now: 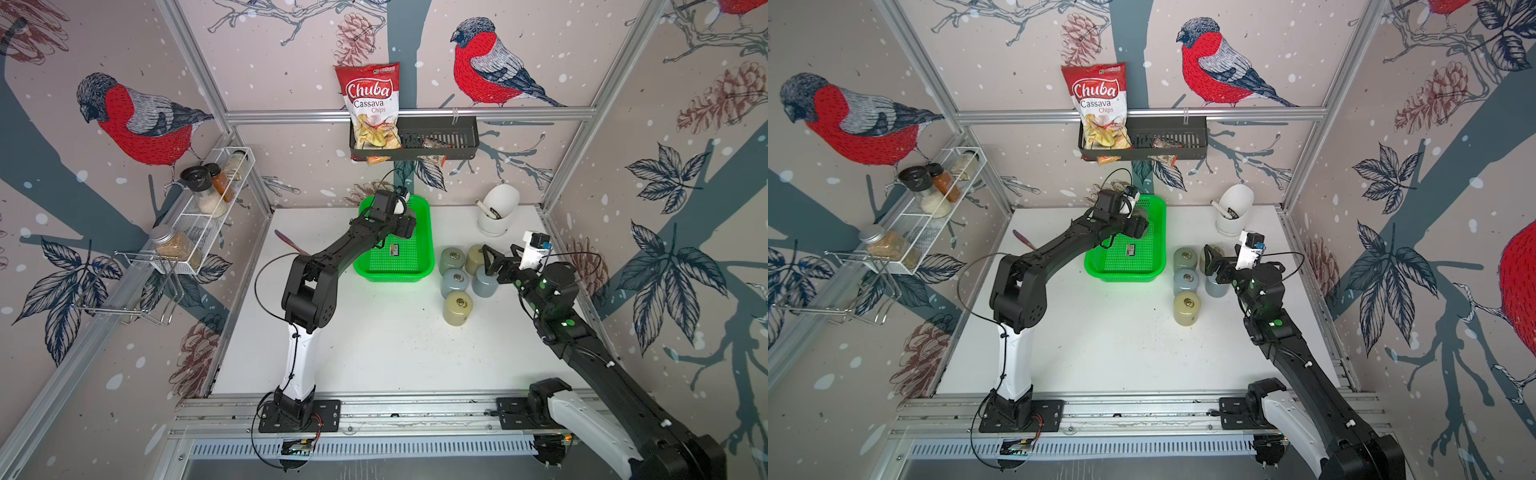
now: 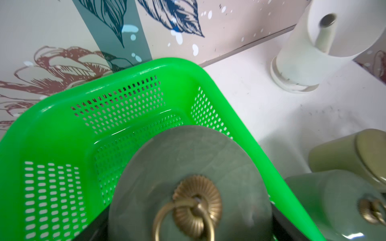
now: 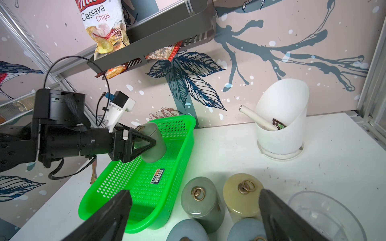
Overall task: Take the tea canister out of the basket
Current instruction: Pick up the tea canister from the basket.
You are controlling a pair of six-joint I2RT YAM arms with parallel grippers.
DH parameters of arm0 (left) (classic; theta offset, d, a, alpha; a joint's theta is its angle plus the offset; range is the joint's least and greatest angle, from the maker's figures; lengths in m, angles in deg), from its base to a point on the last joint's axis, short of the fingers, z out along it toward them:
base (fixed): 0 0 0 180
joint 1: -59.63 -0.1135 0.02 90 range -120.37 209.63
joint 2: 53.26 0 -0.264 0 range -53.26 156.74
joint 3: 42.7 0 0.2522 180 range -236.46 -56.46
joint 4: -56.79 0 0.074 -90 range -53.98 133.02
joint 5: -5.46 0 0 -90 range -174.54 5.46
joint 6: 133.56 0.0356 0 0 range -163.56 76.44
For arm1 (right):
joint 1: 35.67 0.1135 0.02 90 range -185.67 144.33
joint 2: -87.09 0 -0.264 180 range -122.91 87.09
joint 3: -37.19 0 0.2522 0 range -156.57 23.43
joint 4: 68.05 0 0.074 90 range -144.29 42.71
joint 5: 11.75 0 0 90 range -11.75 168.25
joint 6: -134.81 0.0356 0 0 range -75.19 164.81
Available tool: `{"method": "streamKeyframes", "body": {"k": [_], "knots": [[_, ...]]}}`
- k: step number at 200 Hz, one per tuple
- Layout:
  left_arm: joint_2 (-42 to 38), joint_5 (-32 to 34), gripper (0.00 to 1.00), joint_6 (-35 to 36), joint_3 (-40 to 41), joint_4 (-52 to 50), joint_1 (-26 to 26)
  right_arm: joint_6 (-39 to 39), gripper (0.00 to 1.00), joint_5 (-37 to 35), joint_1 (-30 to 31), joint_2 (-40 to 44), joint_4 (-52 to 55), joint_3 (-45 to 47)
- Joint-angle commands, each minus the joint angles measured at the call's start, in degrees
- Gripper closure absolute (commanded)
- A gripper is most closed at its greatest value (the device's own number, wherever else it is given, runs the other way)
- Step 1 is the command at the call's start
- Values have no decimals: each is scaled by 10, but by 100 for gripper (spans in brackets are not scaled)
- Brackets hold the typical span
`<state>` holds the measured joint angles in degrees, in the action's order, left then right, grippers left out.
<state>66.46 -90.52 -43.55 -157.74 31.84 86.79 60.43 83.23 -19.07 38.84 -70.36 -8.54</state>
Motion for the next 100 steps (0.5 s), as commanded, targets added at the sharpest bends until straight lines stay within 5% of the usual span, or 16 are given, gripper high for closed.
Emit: {"method": "streamKeyframes", "body": {"k": [1, 100], "knots": [[-38, 2, 100, 18, 8, 40, 13, 6, 0, 7, 3, 15, 12, -7], [-191, -18, 100, 22, 87, 15, 126, 8, 0, -34, 3, 97, 80, -28]]}}
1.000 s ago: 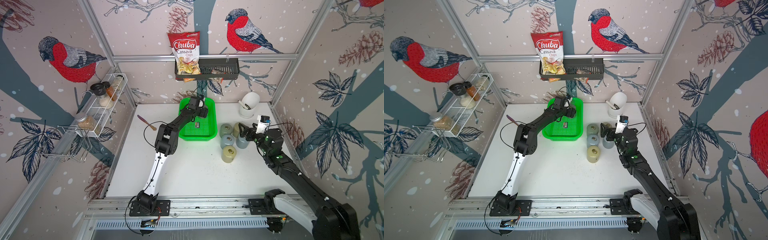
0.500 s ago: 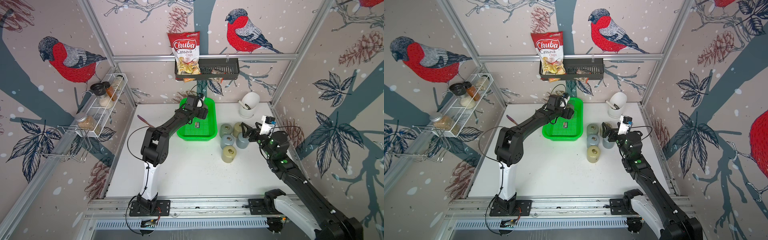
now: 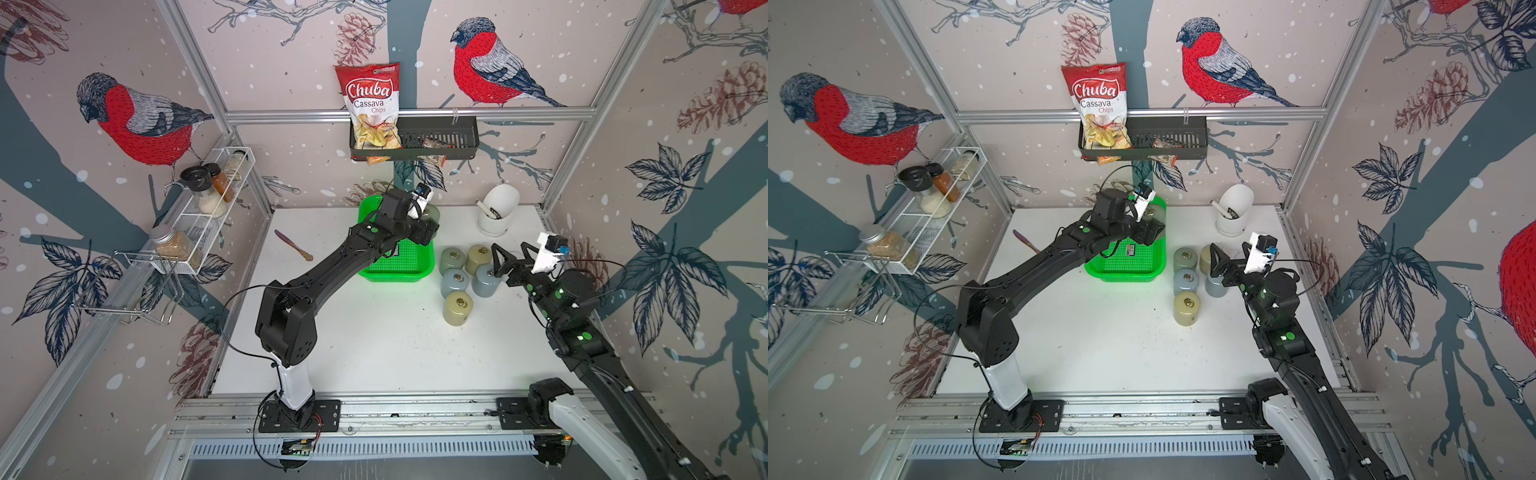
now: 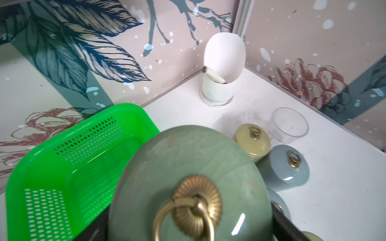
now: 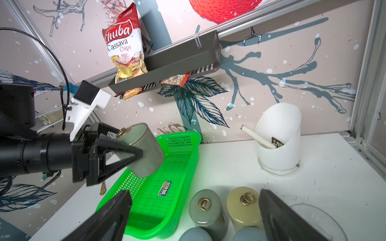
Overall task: Take the tea canister out of the basket
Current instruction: Pick up the tea canister from the basket, then place the tea canister at the center of the board.
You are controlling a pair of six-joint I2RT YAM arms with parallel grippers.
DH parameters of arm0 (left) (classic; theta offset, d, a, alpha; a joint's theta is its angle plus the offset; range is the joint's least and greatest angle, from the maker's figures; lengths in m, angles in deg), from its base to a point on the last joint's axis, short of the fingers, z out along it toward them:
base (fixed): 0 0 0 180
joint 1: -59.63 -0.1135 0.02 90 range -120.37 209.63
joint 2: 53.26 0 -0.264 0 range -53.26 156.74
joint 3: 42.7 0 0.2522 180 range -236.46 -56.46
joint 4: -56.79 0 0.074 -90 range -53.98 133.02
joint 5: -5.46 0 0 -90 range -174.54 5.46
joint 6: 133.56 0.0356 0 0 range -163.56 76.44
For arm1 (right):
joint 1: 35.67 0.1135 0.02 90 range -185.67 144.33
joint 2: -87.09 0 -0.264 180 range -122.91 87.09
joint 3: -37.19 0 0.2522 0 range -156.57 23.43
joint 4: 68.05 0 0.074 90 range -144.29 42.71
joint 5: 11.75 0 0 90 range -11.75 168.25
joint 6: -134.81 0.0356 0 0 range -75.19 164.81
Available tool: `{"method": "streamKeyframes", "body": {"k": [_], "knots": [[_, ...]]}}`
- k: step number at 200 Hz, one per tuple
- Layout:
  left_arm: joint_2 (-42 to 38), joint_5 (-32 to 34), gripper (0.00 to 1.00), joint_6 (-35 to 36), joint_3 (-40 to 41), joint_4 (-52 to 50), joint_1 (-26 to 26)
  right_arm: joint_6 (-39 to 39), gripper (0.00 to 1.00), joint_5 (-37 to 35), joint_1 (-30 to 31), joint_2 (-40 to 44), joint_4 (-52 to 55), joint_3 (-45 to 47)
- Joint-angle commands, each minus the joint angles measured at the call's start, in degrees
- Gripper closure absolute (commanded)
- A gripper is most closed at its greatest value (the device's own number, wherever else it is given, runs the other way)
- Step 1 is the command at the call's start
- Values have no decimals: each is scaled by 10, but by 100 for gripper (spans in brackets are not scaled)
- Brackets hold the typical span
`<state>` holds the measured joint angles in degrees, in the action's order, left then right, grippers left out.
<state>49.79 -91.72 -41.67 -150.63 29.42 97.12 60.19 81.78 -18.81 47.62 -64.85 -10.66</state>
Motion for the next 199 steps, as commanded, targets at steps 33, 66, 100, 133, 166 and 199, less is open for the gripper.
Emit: {"method": "streamKeyframes", "body": {"k": [33, 66, 100, 133, 166, 199], "knots": [[-57, -5, 100, -3, 59, 69, 61, 12, 0, -31, 0, 25, 43, -11], [-72, -16, 100, -13, 87, 93, 101, 6, 0, -46, 0, 38, 56, -13], [-65, -8, 100, -26, 111, 129, 144, 7, 0, -58, -1, 37, 59, -12], [-38, 7, 100, -28, 117, 147, 181, 12, 0, -85, -2, 21, 71, -25], [-10, 16, 100, -37, 121, 168, 206, 18, 0, -126, -7, 30, 78, -34], [19, 19, 100, -44, 125, 198, 228, 35, 0, -174, -18, 52, 76, -38]]}}
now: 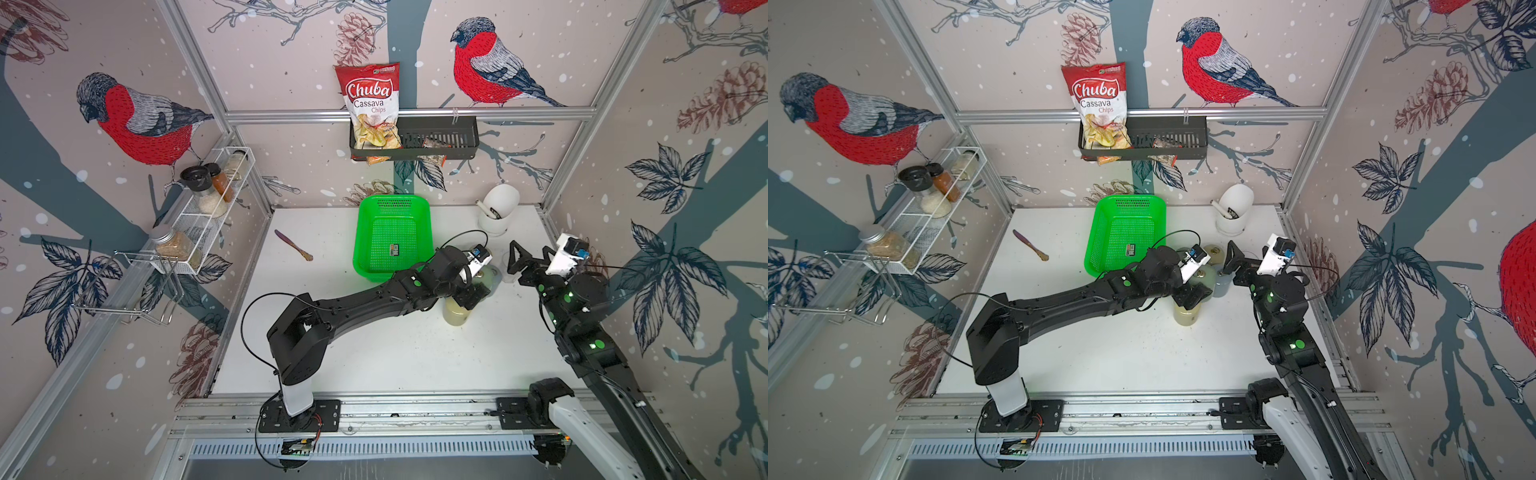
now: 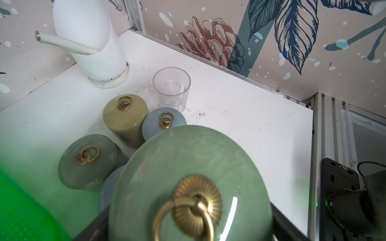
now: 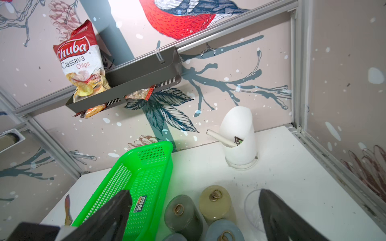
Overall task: Take the tea canister out of the basket
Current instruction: Place the tea canister at the center of the board.
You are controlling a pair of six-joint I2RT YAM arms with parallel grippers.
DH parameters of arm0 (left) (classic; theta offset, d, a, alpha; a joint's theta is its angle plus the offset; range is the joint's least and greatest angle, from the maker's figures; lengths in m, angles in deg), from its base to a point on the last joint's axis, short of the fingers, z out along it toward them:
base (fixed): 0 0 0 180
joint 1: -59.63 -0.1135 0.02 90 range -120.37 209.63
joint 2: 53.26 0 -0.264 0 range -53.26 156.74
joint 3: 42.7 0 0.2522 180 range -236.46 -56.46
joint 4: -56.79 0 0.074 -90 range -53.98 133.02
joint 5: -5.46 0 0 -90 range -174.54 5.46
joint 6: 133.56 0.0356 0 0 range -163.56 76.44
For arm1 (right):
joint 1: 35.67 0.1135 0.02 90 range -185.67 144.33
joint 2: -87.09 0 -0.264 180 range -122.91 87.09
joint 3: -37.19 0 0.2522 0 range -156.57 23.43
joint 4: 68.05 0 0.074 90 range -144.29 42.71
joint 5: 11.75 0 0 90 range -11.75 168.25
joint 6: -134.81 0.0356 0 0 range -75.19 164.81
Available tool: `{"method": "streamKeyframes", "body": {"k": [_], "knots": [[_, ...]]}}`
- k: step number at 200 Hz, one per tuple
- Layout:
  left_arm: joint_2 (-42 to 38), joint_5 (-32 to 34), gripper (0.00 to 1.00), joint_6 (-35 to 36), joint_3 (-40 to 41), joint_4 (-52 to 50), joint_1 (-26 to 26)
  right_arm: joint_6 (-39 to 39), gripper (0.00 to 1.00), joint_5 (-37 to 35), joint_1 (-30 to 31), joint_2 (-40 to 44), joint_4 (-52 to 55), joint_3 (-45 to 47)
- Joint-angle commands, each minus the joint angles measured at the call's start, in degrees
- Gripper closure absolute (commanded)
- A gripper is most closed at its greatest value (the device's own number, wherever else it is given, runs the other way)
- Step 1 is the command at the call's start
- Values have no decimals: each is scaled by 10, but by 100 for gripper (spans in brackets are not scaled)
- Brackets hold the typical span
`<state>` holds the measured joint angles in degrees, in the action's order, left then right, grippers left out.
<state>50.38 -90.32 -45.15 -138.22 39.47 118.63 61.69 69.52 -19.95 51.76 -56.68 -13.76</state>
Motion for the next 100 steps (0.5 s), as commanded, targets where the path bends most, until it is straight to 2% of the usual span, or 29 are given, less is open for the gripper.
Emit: {"method": "streamKeyframes", "body": {"k": [1, 39, 100], "knots": [[14, 6, 100, -10, 1, 99, 14, 20, 0, -53, -7, 11, -6, -7], [57, 24, 100, -4, -12, 114, 38, 45, 0, -82, -48, -4, 20, -20], [106, 33, 100, -11, -21, 146, 48, 99, 0, 13, -163, -9, -1, 0]]}}
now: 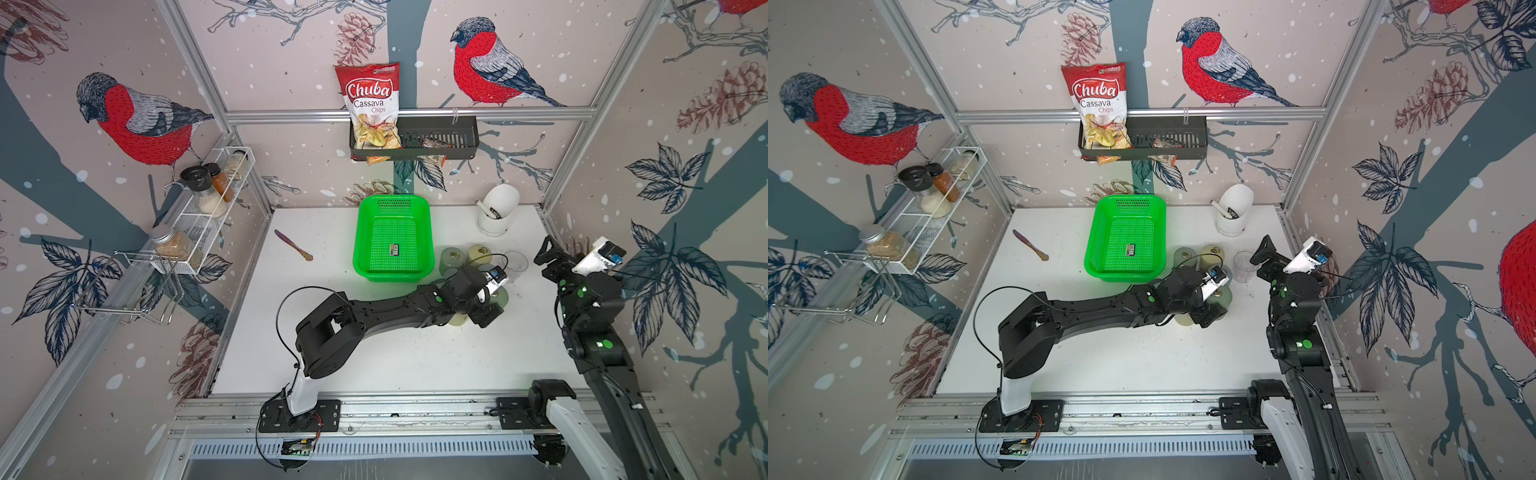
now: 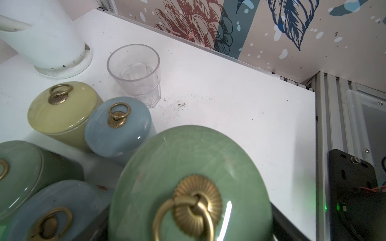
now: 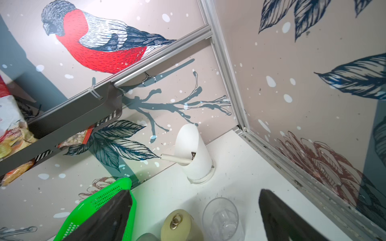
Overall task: Take the tea canister out of the basket
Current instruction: Place the tea canister at the center of the board.
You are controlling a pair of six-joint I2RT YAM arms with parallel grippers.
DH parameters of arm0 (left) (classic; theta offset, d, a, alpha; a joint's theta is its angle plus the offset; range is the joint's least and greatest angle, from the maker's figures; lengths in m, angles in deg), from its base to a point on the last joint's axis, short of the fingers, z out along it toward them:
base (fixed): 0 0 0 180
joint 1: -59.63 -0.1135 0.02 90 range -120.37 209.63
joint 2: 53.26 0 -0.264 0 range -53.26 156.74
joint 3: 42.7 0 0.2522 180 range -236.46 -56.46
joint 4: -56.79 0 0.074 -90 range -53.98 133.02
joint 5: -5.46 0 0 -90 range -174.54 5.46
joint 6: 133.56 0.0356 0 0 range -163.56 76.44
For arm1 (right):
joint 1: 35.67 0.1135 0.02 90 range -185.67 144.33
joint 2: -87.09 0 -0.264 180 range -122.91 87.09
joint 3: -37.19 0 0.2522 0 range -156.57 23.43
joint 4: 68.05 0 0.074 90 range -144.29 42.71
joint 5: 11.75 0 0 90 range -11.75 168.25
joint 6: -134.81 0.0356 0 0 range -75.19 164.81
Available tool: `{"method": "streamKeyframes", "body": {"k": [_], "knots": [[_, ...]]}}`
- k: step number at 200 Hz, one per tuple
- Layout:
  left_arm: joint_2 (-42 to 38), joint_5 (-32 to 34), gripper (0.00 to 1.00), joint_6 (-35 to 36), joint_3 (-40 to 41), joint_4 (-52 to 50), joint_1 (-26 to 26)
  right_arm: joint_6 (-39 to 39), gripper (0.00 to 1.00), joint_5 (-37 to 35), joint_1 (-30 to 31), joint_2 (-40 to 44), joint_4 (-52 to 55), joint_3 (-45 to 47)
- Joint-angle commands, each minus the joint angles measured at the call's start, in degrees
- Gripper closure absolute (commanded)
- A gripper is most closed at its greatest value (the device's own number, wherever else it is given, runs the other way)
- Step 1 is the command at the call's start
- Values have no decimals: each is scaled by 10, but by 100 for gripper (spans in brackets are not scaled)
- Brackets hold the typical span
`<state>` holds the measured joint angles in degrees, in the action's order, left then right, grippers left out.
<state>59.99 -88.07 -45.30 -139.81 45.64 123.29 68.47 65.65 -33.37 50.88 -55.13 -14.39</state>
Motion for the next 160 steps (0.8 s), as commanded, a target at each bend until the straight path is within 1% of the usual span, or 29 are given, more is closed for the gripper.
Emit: {"method": "streamKeyframes", "body": {"k": [1, 38, 160], "knots": [[11, 11, 100, -10, -5, 86, 2, 32, 0, 54, -30, -1, -17, 7], [45, 5, 100, -14, -15, 104, 2, 37, 0, 82, -56, -3, -30, 23], [105, 20, 100, -23, -47, 102, 6, 30, 0, 105, -64, -16, -64, 55]]}}
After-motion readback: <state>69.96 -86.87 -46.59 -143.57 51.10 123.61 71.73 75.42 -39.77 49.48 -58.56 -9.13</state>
